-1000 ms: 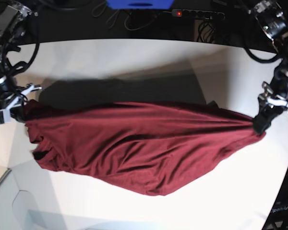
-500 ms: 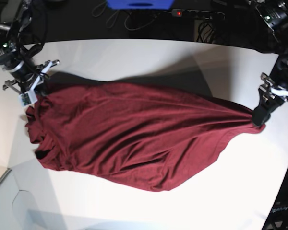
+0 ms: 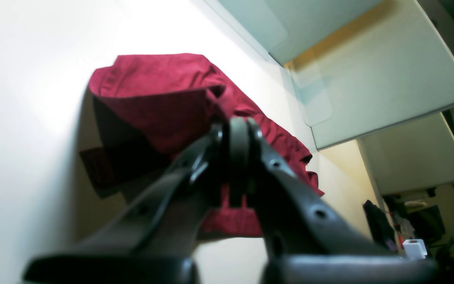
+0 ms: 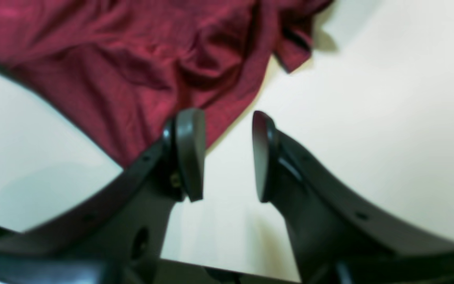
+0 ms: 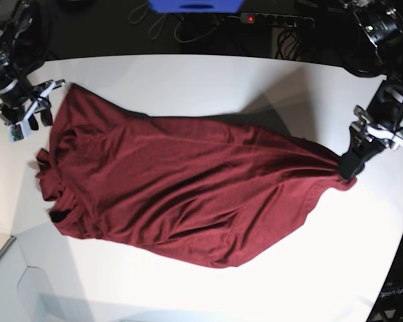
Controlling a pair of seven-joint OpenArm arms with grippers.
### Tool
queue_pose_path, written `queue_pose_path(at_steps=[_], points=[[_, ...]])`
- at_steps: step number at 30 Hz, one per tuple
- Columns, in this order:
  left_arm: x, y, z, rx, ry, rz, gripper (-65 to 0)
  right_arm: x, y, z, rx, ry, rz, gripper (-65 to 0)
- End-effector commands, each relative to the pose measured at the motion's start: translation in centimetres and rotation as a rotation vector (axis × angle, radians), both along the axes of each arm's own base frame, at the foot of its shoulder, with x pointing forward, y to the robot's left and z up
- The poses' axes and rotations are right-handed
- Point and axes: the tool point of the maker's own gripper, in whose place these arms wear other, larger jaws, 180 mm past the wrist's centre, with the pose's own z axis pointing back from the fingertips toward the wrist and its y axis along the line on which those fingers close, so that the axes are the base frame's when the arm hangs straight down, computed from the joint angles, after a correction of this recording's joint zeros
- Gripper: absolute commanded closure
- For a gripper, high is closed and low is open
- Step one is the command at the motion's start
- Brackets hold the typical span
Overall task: Layout the t-shirt on the table in an organized manner, then fold the t-shirt properly
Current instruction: 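Open the left gripper to release the shirt and raise it, then grasp the shirt's bunched end with the left gripper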
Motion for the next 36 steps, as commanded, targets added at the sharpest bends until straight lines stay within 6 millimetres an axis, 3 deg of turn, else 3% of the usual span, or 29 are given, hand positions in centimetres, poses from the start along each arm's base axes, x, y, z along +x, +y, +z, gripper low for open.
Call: queue_pose_path(at_steps=[1, 11, 16, 23, 25, 28, 32, 36], points=[[-0.1, -0.1, 1.0, -0.021, -0.030, -0.006, -0.2, 0.9, -0.1, 1.4, -0.006, -0.053, 0.009, -21.0], [-3.9, 0.7, -3.9, 0.039, 0.160, 0.018, -0.4, 1.9, 1.1, 1.6, 0.035, -0.086, 0.002, -21.0], [-5.9, 1.1, -6.6, 0.021, 0.259, 0.027, -1.3, 2.9, 3.4, 1.5, 0.056, -0.089, 0.067, -20.9], [-8.9, 1.1, -11.7, -0.047, 0.480, -0.039, -22.9, 3.2, 6.1, 0.8, 0.086, -0.071, 0.137, -20.8], [-9.1, 1.1, -12.2, -0.060, 0.495, -0.042, -28.6, 3.2, 7.1, 0.5, 0.106, -0.067, 0.150, -20.8], [-8.7, 1.7, -10.9, -0.037, 0.456, -0.024, -32.8, 3.1, 7.7, 0.3, 0.120, -0.065, 0.155, -20.8], [-6.7, 4.1, -6.2, 0.043, 0.305, 0.056, -33.0, 3.0, 8.1, 0.1, 0.136, -0.064, 0.152, -20.8], [-3.7, 7.8, -2.0, 0.065, 0.143, 0.179, -33.0, 2.9, 8.1, 0.0, 0.136, -0.061, 0.151, -20.8]])
